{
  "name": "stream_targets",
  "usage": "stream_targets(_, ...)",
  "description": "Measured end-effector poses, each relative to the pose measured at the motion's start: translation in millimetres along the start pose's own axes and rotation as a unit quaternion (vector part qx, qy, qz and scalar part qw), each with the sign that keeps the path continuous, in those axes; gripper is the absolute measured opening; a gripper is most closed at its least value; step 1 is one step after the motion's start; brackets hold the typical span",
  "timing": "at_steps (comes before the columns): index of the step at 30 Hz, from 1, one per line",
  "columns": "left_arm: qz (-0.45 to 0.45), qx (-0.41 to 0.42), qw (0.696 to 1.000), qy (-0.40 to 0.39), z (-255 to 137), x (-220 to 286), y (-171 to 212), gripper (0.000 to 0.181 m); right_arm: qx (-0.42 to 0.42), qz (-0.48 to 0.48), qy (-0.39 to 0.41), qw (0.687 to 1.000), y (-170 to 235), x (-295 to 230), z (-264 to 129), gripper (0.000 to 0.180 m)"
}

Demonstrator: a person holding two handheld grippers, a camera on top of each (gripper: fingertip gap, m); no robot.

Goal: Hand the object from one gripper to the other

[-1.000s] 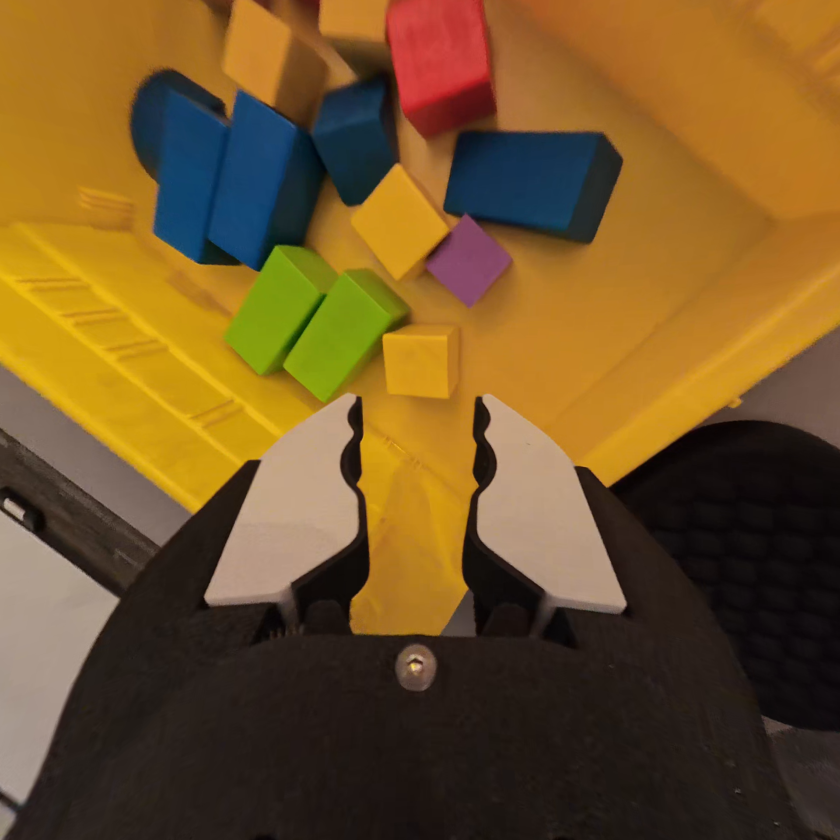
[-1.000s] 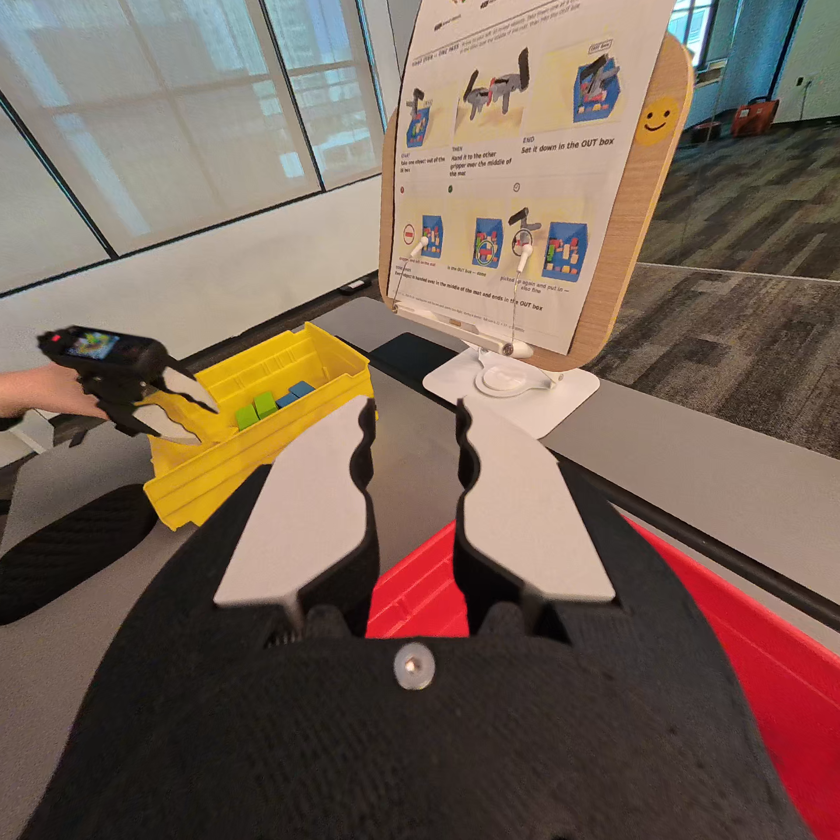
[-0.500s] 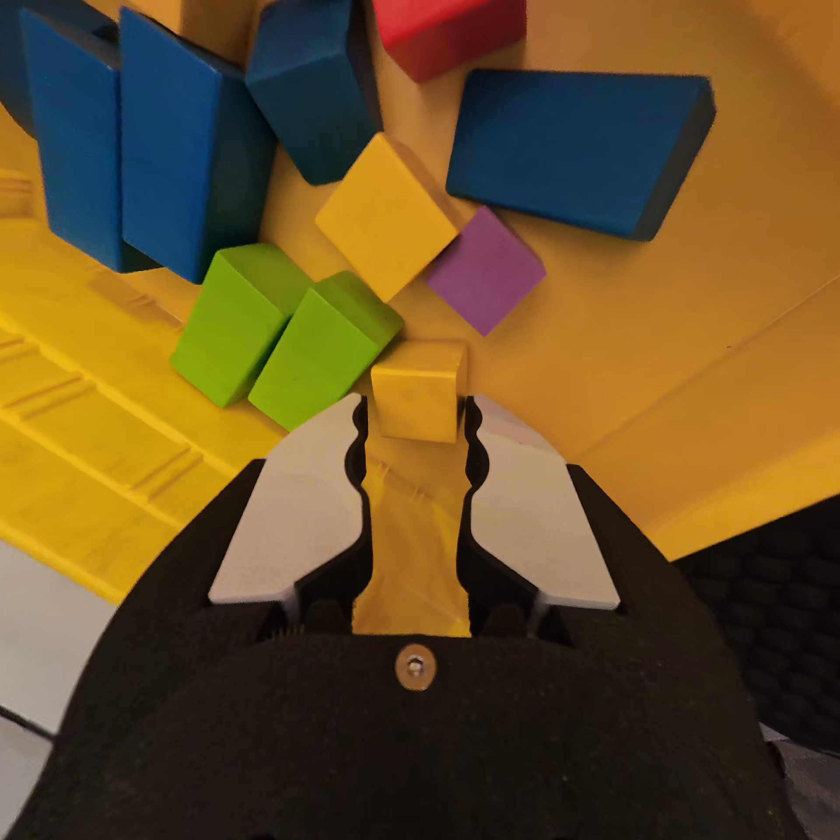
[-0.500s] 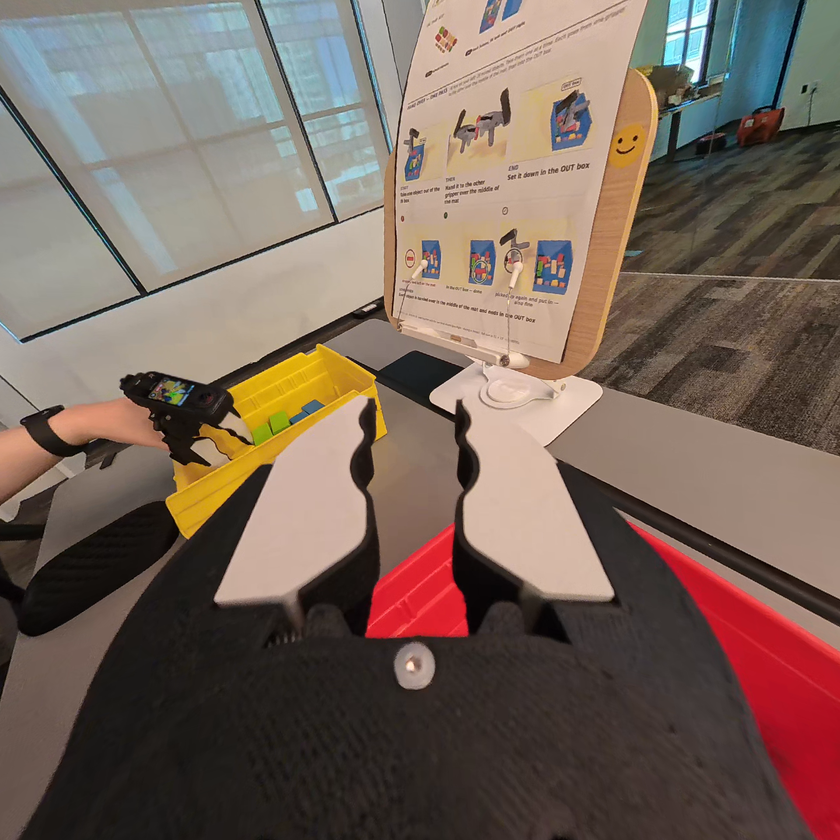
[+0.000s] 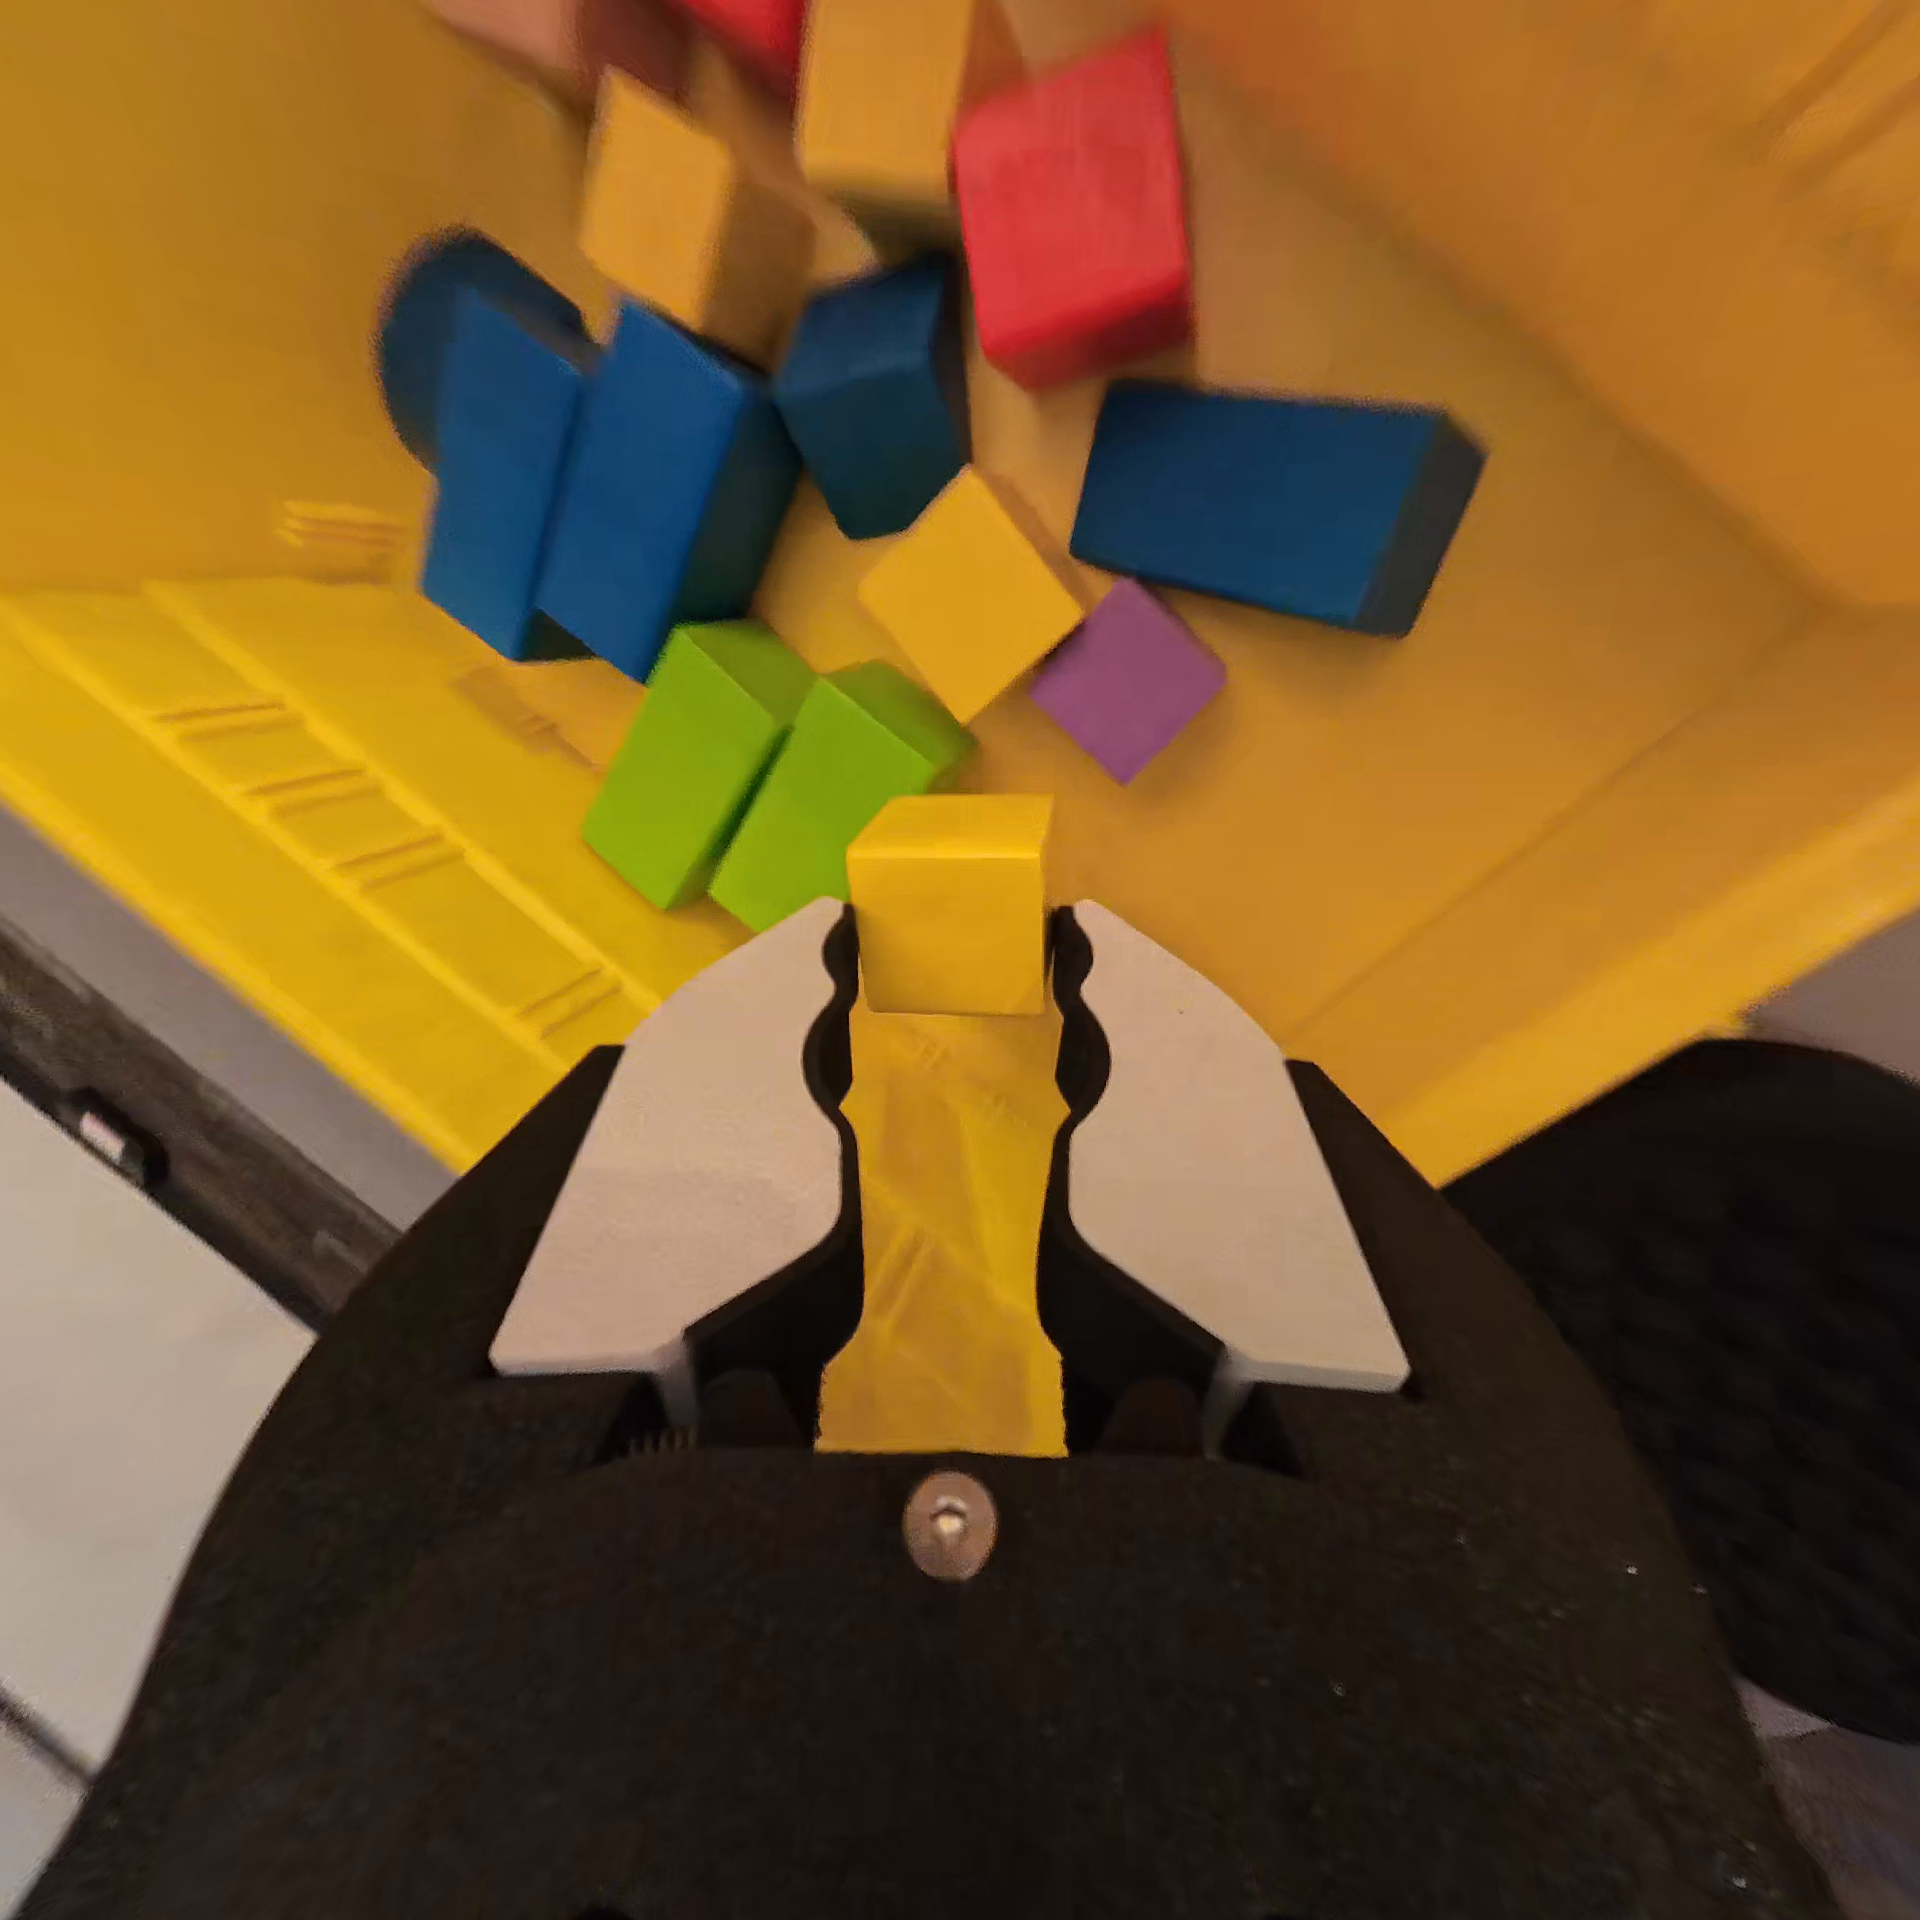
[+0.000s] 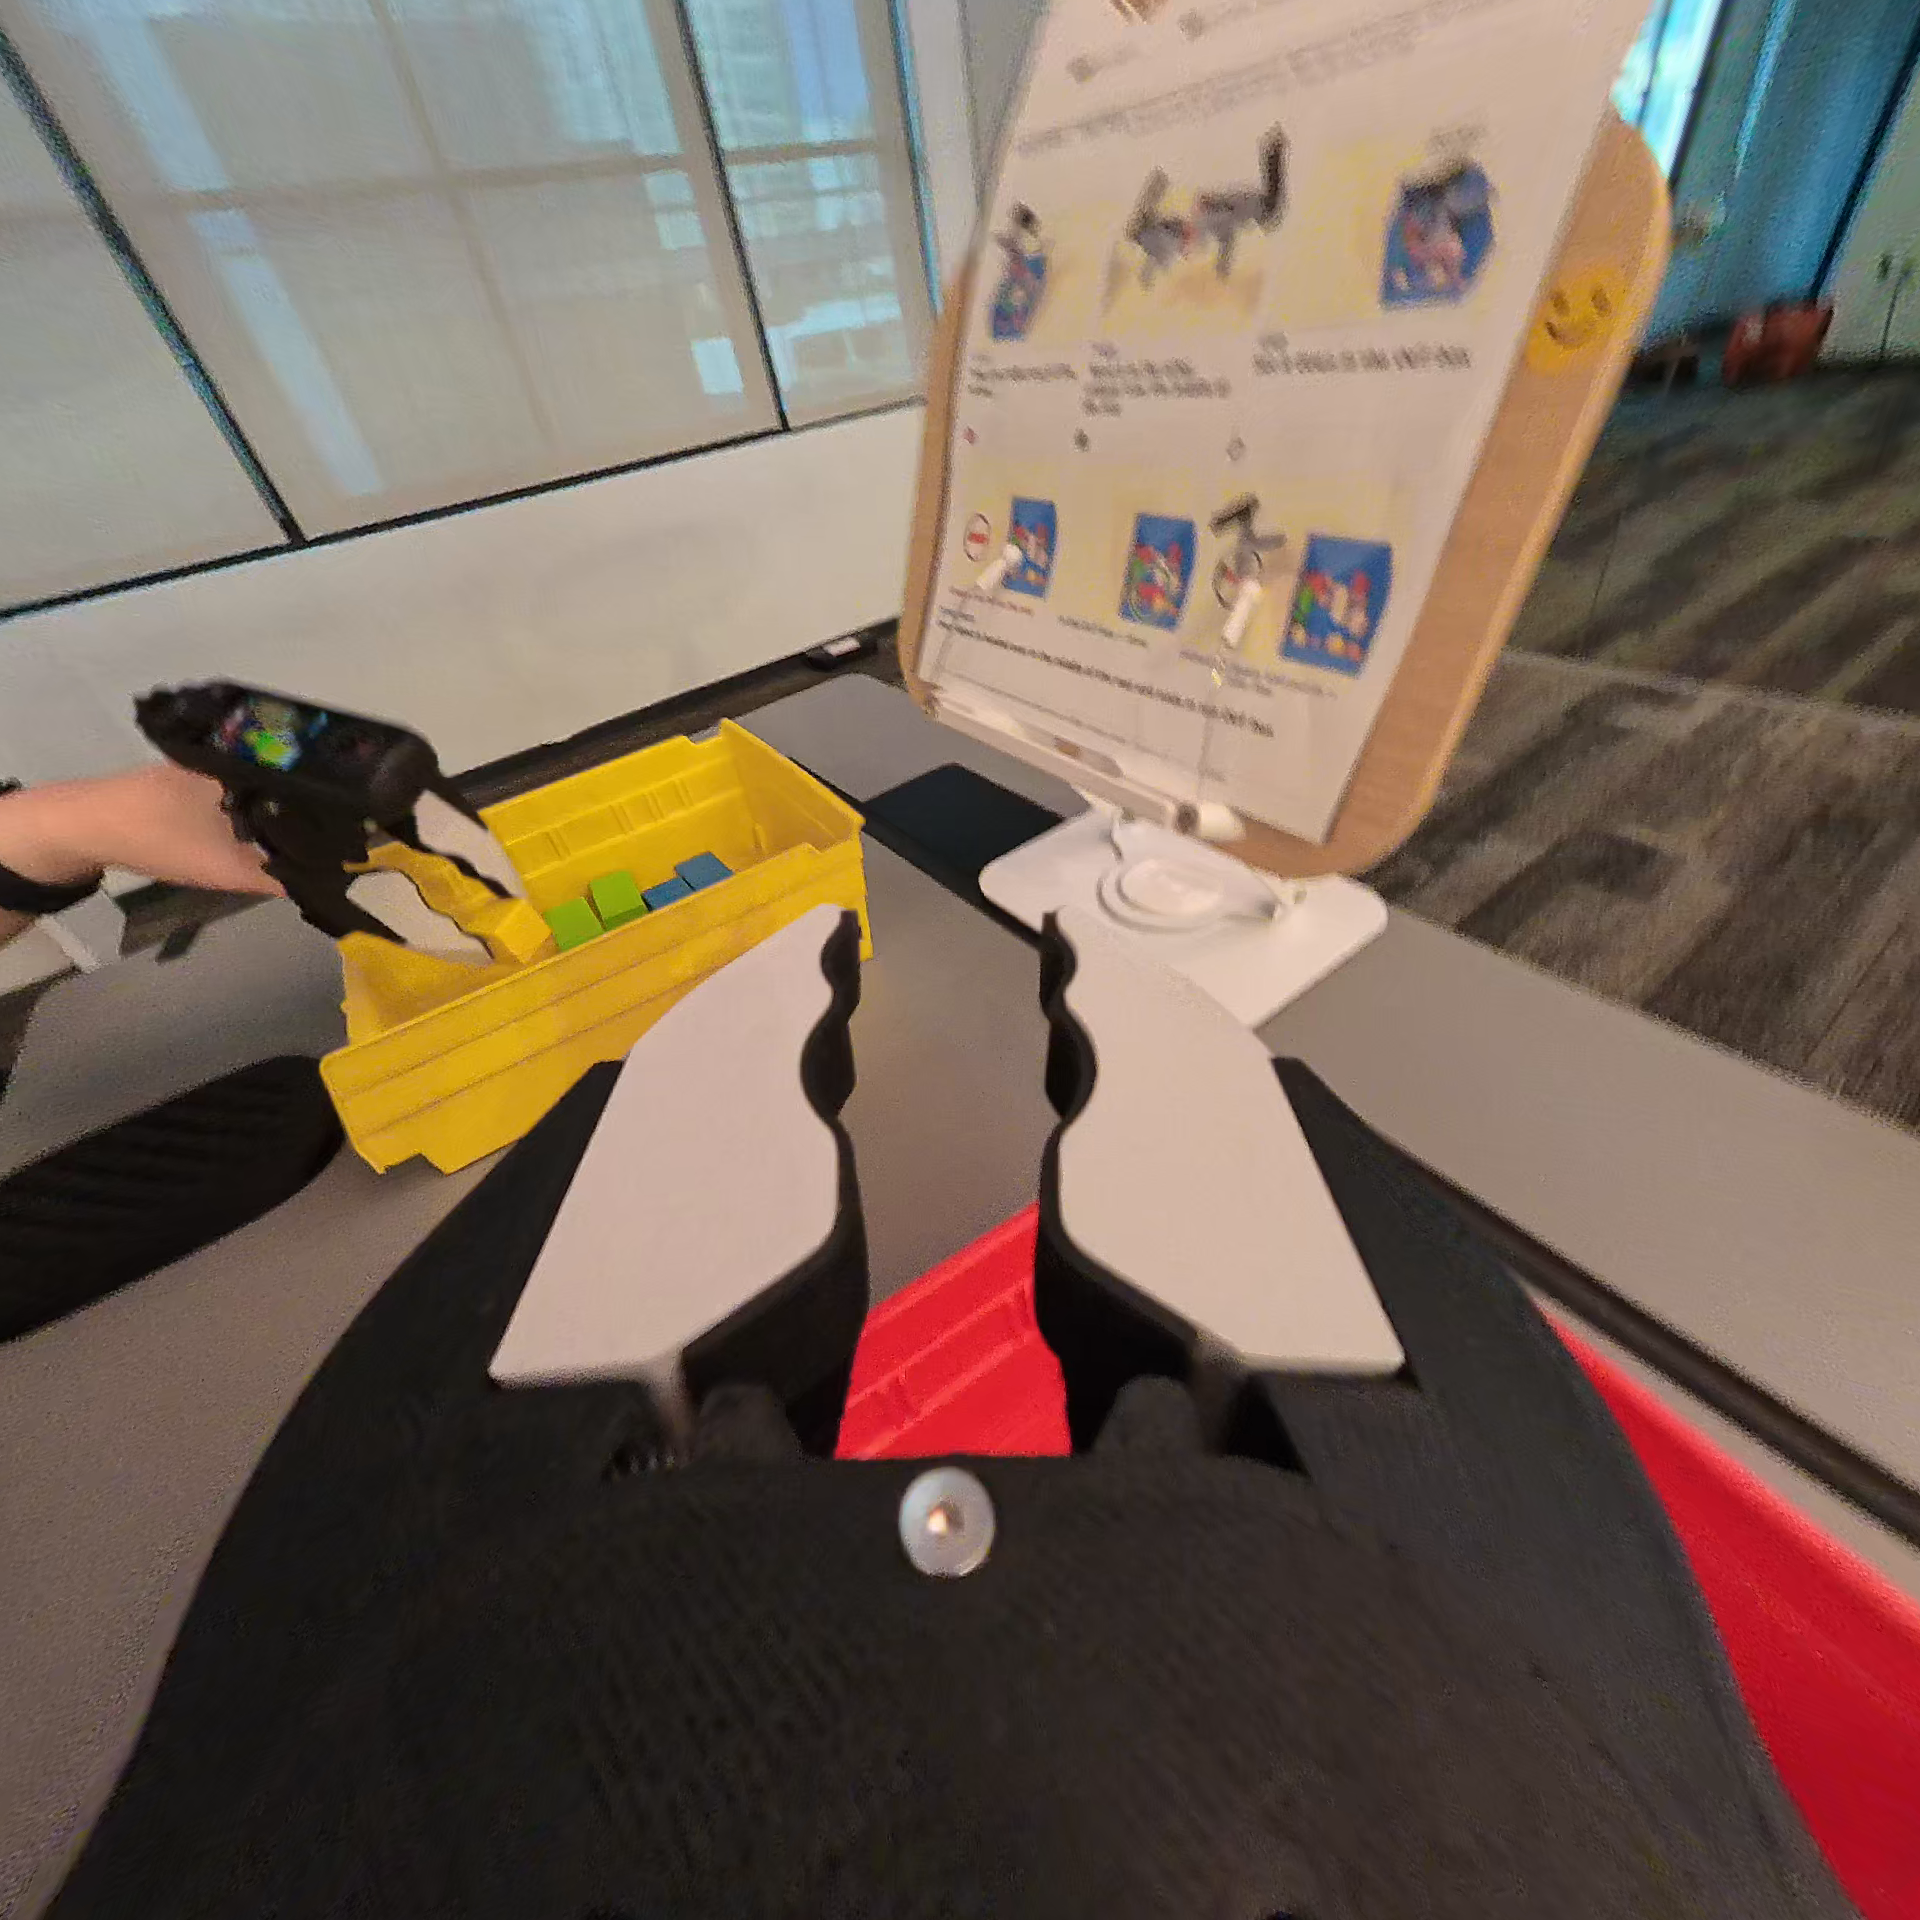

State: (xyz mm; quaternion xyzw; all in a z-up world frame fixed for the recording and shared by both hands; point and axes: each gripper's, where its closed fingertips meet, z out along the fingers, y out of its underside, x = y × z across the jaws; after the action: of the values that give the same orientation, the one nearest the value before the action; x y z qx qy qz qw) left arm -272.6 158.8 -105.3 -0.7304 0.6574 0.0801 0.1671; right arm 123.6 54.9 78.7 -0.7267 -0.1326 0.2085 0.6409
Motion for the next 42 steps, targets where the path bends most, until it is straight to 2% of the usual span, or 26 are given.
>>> stream_targets(4, -0.03, 0.135, 0.99, 0.022, -62, 1, -47, 0.036, 0.046, -0.152, -0.059, 0.985, -11, -50, 12, 0.034)
stream_targets(7, -0.04, 0.26, 0.961, 0.089, -117, 14, -98, 0.035, 0.082, -0.291, -0.057, 0.951, -8, -89, 30, 0.038)
stream_targets(9, -0.041, 0.346, 0.924, 0.156, -157, 30, -133, 0.036, 0.11, -0.352, -0.054, 0.928, -8, -118, 42, 0.041)
stream_targets(12, -0.023, 0.474, 0.839, 0.265, -217, 65, -175, 0.035, 0.105, -0.379, -0.082, 0.916, -6, -165, 55, 0.062)
stream_targets(14, -0.007, 0.51, 0.803, 0.31, -241, 84, -191, 0.035, 0.127, -0.429, -0.076, 0.891, -12, -187, 51, 0.064)
stream_targets(16, 0.009, 0.527, 0.781, 0.335, -256, 97, -204, 0.035, 0.163, -0.47, -0.047, 0.866, -24, -198, 39, 0.058)
stream_targets(20, 0.008, 0.541, 0.758, 0.364, -265, 107, -221, 0.035, 0.197, -0.509, 0.019, 0.838, -43, -203, 21, 0.053)
stream_targets(23, -0.01, 0.559, 0.732, 0.39, -267, 107, -222, 0.035, 0.175, -0.54, 0.023, 0.823, -35, -208, 26, 0.053)
stream_targets(25, 0.0, 0.547, 0.725, 0.418, -265, 113, -219, 0.035, 0.169, -0.548, 0.027, 0.819, -31, -210, 31, 0.05)
stream_targets(32, 0.011, 0.528, 0.731, 0.433, -249, 123, -223, 0.035, 0.174, -0.548, 0.045, 0.817, -27, -212, 38, 0.035)
stream_targets(42, 0.023, 0.542, 0.717, 0.438, -256, 123, -220, 0.035, 0.182, -0.546, 0.048, 0.817, -30, -212, 35, 0.034)
